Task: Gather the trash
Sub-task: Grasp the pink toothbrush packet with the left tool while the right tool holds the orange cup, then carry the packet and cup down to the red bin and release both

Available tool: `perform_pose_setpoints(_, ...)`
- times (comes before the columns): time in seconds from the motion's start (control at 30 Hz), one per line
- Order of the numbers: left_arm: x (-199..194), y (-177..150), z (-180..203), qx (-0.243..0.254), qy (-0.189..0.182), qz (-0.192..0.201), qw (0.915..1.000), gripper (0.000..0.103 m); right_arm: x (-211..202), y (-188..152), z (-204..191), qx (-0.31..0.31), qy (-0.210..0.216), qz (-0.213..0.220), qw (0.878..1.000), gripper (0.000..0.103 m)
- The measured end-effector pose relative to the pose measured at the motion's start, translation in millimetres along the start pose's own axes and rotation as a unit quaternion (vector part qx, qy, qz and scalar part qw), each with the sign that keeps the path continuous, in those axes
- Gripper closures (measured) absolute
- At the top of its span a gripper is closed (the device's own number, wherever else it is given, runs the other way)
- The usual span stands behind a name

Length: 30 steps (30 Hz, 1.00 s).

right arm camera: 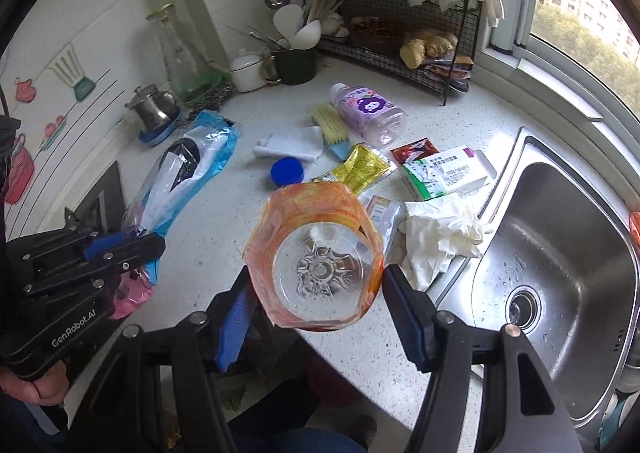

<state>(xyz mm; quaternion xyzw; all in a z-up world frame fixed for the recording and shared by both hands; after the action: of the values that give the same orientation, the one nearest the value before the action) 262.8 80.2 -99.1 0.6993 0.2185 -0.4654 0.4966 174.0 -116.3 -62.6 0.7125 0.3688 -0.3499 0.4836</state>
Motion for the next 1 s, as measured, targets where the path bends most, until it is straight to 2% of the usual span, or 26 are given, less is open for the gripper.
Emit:
perform_pose_setpoints(0.3,-47.5,-83.3,33.7,-0.054,0.036,-0.016,0.9978,0.091,-36.0,-73.2,-9.6,-0.061,0.043,-0.013,0.997,0.042)
perform_pose_setpoints(0.57,-60.6,-153.5,64.5,-0.078,0.055,-0.056,0.9939,0.091,-48.8,-134.5,-11.2,-0.085,0.062,-0.046,0.993,0.042)
perform_pose_setpoints(0.67,-65.8,-173.2,72.0,-0.082,0.057,-0.067,0.9928,0.091,-45.2,-153.7,-11.6,-0.095,0.049,-0.054,0.993,0.042)
perform_pose_setpoints(0.83,-56.3,-201.8,73.9,-0.092,0.061,-0.093,0.9896,0.091,-28.7,-176.7,-7.3,-0.092,0.052,-0.081,0.991,0.042)
perform_pose_setpoints(1.0,-34.2,-230.3,75.4,-0.104,0.037,-0.123,0.9863,0.091,0.9,-200.9,-2.3,-0.080,0.048,-0.119,0.988,0.042)
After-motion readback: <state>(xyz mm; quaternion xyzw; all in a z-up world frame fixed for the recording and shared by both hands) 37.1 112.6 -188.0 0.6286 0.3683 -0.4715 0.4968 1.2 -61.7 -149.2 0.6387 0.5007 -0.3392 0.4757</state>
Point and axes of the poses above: each gripper's, at about its wrist camera, not at the fingertips, and x roughly the way its jaws point, z to its right, y to its top, the point moved 1 cm from there along x, roughly the way its jaws point, and after that the axes turned 8 degrees about y, right-handed, at the moved point
